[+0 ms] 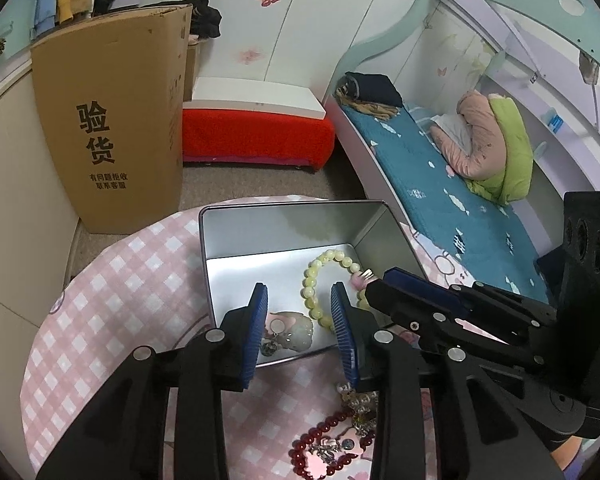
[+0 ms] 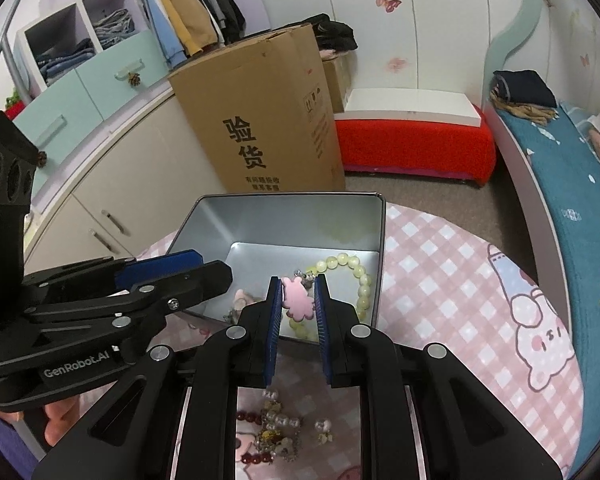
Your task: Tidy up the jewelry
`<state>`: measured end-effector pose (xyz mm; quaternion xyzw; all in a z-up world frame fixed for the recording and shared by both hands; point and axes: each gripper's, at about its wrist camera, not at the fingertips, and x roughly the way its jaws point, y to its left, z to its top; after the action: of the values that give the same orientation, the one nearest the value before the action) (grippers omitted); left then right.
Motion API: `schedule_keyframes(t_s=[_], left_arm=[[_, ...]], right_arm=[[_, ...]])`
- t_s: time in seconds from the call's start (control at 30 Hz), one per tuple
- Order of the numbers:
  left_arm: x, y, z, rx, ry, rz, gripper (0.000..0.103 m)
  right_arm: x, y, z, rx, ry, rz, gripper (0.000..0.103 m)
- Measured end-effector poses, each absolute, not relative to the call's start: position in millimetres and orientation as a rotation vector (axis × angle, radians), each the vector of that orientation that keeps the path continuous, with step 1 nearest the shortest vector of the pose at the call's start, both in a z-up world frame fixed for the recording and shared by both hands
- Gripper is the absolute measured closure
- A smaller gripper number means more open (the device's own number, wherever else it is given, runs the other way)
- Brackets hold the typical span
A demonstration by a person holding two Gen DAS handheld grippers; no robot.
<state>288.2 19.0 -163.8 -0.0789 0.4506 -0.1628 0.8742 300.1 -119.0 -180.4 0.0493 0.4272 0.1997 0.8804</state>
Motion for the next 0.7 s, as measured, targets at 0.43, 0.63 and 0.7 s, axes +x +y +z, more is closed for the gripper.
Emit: schedule_keyframes(t_s=[0.43, 0.63, 0.7], left_arm=[[252.5, 25.9, -136.2, -0.153, 0.852, -0.325, 0.054], [231.9, 24.7, -126.4, -0.151, 0.816, -0.308, 0.049], [223.7, 22.6, -126.5, -0.127, 0.809, -0.299, 0.049]], right_arm=[[266.4, -132.6, -145.1, 0.116, 0.806, 0.392, 0.067], [243.4, -149.2, -137.9, 0.106, 0.778, 0.366, 0.066], [236.8, -153.3, -140.1, 0.100, 0.779, 0.356, 0.066]])
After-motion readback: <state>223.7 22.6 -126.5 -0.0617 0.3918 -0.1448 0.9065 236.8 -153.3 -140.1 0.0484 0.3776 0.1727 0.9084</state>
